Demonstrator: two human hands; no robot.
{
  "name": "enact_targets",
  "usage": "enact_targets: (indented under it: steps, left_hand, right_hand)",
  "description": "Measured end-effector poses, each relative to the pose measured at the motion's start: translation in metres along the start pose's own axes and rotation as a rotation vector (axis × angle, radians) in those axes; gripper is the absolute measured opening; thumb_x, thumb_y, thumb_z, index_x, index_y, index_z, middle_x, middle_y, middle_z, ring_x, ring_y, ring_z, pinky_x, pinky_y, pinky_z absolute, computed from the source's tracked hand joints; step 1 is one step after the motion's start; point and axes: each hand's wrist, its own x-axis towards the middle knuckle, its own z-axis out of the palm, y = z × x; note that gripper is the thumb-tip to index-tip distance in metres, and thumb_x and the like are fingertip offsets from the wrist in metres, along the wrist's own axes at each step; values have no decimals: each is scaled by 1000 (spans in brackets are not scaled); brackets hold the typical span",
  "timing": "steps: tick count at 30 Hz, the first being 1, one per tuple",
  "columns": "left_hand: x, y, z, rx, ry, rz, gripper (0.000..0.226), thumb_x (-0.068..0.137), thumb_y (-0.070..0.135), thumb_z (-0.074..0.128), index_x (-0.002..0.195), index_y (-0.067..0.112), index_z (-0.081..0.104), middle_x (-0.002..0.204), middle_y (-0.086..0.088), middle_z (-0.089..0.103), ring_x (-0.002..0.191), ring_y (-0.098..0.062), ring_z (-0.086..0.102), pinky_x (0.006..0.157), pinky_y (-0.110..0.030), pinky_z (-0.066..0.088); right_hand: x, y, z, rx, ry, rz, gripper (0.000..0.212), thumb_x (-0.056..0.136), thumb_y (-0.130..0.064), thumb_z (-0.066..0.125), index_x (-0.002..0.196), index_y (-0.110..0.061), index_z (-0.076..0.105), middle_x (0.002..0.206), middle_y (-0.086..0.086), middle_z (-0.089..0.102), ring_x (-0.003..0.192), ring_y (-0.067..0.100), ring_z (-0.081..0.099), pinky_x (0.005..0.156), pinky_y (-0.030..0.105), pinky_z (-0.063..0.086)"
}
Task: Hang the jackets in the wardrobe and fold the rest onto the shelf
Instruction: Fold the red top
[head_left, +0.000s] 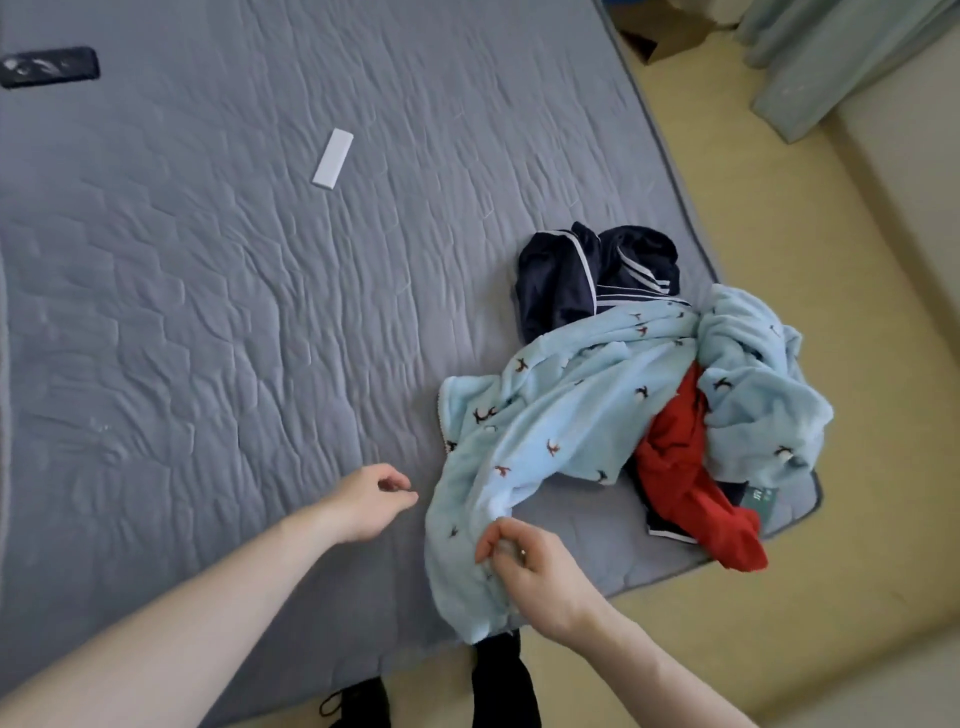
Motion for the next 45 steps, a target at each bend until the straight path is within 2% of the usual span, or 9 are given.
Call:
enact_targets:
  steps: [5,9,14,20,24,28,32,37,45]
  left_hand:
    - [2,-20,-2,45,52,-38,17,91,35,74,105,29,68,118,4,69,109,-16,63,97,-30,46]
    - [8,3,15,87,53,36,13,90,39,73,102,38,67,116,12,67,105,-12,61,87,-28,45]
    - [24,52,49,67,40,111,15,88,38,72,102,38,68,110,10,70,95,-13,65,80,-28,47]
    - [44,93,84,3,-7,156,12,92,32,66,103,38,65,48,10,54,39,-6,42,52,-28,34]
    - [40,106,88,-6,-9,185,11,92,32,65,101,39,66,49,6,52,40,-7,42,52,-29,34]
    - [32,110,76,3,39,194,13,92,31,68,99,42,68,80,-5,71,57,-8,60,61,-24,47]
    - [34,110,65,32,97,244,13,91,29,70,95,42,69,110,14,63,85,5,64,69,-19,48]
    - [34,114,67,28,124,222,14,91,30,69,94,44,69,98,8,69,79,-6,68,66,-20,51]
    - [-7,124,57,41,141,319,23,94,20,69,108,38,65,120,16,58,94,8,63,68,-9,42]
  right_hand:
    - [5,68,29,-268,-122,181,37,94,-16,52,126,-31,65,134,-8,56,120,8,56,99,24,46]
    - [15,110,-11,-306,171,236,52,93,-15,61,143,-23,52,161,3,29,147,25,38,112,34,41]
    - [41,148,-126,-132,721,402,83,86,-28,78,155,-12,35,157,11,38,140,29,45,110,39,41]
    - [89,177,-187,81,698,533,70,82,-32,83,141,-8,54,129,15,67,124,39,63,104,46,51]
    - [105,178,-164,175,716,472,14,93,-21,67,104,-21,75,94,3,77,97,29,73,89,42,59]
    - [99,173,-163,152,978,443,23,87,-24,72,109,-21,64,118,5,65,111,26,63,94,35,49]
    - [105,194,-190,186,807,415,73,77,-36,87,136,-12,52,132,8,66,124,29,62,108,44,49]
    - [121,191,-180,87,700,419,8,95,-19,66,100,-21,72,99,0,74,105,27,67,87,27,44]
    - [-1,69,-143,471,581,-115,26,89,-22,45,76,1,48,69,-19,49,68,-3,45,64,13,38]
